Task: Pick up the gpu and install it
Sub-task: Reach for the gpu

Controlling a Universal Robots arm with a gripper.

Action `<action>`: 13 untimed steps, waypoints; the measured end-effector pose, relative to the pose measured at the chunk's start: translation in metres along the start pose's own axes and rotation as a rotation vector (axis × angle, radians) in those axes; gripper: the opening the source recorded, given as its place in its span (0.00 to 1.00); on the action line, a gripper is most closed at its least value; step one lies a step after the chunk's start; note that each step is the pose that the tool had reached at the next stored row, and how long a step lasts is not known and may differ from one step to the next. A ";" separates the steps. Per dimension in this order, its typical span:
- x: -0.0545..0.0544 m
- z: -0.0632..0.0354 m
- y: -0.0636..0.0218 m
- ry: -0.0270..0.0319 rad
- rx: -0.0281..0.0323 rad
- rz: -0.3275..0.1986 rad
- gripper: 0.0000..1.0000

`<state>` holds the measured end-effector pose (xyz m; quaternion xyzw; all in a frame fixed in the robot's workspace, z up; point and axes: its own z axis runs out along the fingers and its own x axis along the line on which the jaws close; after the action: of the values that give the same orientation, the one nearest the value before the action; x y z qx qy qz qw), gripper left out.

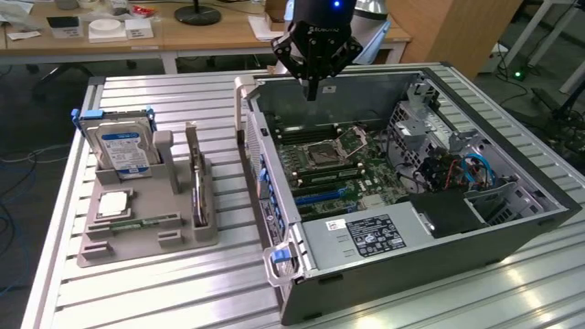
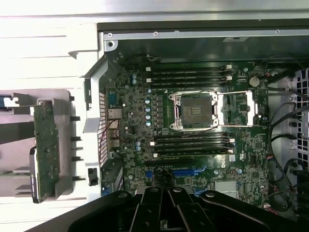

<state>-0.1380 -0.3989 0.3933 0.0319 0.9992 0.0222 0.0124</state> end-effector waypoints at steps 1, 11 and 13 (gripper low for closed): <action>0.001 0.0000 -0.0001 0.0000 0.0000 0.000 0.11; 0.012 -0.0003 -0.0007 0.0001 0.0001 -0.001 0.11; 0.014 -0.0004 -0.0009 0.0001 0.0001 -0.001 0.11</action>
<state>-0.1518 -0.3989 0.3933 0.0315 0.9992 0.0222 0.0123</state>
